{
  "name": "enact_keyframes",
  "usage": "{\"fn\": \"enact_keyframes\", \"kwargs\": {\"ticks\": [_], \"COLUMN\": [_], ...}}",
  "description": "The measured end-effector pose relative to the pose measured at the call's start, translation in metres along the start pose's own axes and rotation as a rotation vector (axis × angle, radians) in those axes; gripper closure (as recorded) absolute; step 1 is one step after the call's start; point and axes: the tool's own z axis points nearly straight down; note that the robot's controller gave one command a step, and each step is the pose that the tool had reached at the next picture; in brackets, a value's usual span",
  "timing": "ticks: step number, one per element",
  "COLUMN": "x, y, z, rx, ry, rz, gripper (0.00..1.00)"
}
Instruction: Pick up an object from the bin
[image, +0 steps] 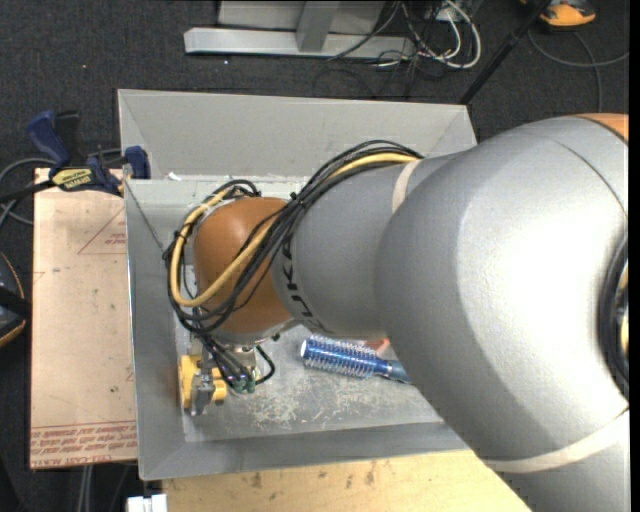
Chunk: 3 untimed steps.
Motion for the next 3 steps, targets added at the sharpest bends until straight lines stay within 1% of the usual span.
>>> {"fn": "enact_keyframes", "kwargs": {"ticks": [1,2,3], "x": [0.000,-0.001,-0.003], "y": [0.000,-0.001,0.000], "z": [0.000,-0.009,-0.044], "rx": [0.000,0.000,-0.001], "ry": [0.001,0.000,-0.003], "rz": [0.002,0.004,0.006], "gripper": [1.00,1.00,1.00]}}
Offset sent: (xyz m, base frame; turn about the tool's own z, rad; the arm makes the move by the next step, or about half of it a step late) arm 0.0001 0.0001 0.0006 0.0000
